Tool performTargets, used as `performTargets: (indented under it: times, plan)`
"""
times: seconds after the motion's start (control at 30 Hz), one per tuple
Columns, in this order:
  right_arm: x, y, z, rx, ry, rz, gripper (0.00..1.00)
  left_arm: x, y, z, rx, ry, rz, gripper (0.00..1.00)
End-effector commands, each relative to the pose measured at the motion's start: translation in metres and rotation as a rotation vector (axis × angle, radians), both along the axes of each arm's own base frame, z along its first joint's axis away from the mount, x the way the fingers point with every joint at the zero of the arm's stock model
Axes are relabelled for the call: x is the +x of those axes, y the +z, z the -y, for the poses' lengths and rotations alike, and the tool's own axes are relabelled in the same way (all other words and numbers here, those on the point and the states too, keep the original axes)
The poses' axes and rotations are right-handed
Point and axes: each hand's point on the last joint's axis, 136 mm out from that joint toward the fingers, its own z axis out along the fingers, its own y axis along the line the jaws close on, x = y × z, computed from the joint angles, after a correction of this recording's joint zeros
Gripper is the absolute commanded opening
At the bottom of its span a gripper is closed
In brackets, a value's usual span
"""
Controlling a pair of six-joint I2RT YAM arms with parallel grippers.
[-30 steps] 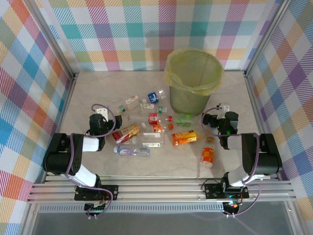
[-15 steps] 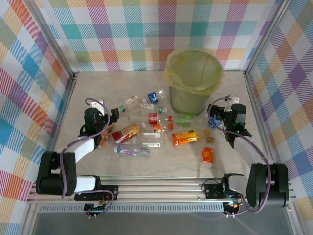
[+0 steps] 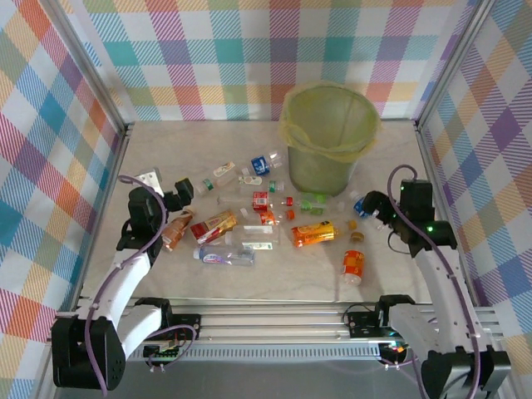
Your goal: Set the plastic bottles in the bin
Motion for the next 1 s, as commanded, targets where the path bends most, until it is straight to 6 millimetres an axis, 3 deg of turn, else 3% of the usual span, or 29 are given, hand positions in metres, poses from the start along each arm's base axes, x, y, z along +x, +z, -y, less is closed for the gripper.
performTargets:
  times: [0.0, 0.2, 0.33, 0.8, 0.97]
  plan:
    - [-0.06, -0.021, -0.009, 0.052, -0.061, -0.236, 1.0, -0.001, 0.009, 0.007, -0.092, -0.008, -0.01, 1.0]
    - [-0.081, -0.053, -0.039, 0.049, -0.025, -0.4, 1.0, -0.001, 0.012, 0.013, -0.134, -0.03, -0.003, 1.0]
    - [-0.088, -0.074, -0.048, 0.007, 0.0, -0.475, 1.0, -0.003, 0.014, 0.011, -0.131, -0.023, 0.006, 1.0]
    - [-0.074, -0.133, -0.066, 0.02, 0.045, -0.549, 1.0, -0.01, 0.015, 0.01, -0.14, -0.012, 0.029, 1.0]
    - [-0.072, -0.146, -0.068, 0.011, 0.046, -0.577, 0.95, -0.012, 0.016, 0.008, -0.137, -0.005, 0.033, 1.0]
